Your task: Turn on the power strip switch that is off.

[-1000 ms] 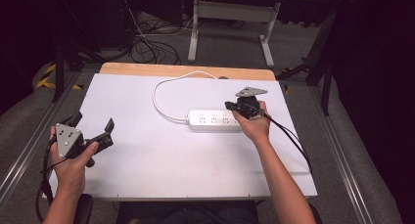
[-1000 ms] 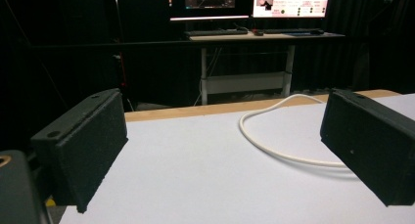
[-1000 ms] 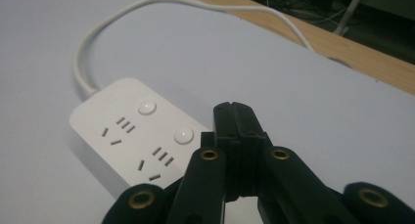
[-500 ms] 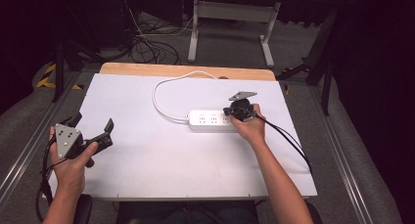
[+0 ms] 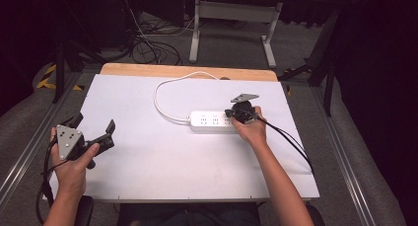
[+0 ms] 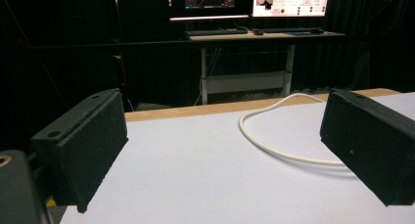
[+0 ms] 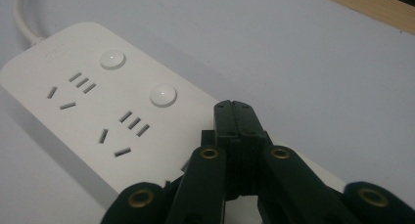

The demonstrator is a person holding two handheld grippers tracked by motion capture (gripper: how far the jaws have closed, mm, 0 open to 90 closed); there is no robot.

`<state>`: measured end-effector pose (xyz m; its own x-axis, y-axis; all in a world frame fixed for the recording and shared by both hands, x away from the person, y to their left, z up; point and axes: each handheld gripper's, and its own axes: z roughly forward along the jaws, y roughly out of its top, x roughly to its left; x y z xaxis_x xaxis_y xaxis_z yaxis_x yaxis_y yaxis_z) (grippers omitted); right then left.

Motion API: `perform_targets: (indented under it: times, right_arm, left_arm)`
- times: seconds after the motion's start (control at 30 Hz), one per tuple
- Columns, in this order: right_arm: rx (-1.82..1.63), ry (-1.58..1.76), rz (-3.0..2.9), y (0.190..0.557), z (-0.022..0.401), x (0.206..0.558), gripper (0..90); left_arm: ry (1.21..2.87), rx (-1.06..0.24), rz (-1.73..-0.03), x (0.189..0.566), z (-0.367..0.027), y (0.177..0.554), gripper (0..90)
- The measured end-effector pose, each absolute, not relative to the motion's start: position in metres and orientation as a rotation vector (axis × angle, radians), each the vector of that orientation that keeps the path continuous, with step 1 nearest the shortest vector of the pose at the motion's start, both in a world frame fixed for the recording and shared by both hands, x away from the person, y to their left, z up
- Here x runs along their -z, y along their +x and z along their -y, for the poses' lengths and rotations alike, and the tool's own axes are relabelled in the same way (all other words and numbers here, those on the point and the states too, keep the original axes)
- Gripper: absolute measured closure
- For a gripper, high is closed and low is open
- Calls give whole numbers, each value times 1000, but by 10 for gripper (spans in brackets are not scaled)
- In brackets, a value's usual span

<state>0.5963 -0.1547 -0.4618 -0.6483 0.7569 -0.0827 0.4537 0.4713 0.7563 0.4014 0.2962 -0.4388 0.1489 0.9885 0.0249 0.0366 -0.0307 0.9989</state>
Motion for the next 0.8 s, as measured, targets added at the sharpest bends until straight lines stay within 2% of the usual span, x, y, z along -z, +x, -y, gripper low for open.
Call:
perform_targets:
  times: [0.8]
  right_arm:
    - [-998,1004,-2301,594,152,463,900]
  left_arm:
    - [1331,-1100,-1107,438,-296,398,41]
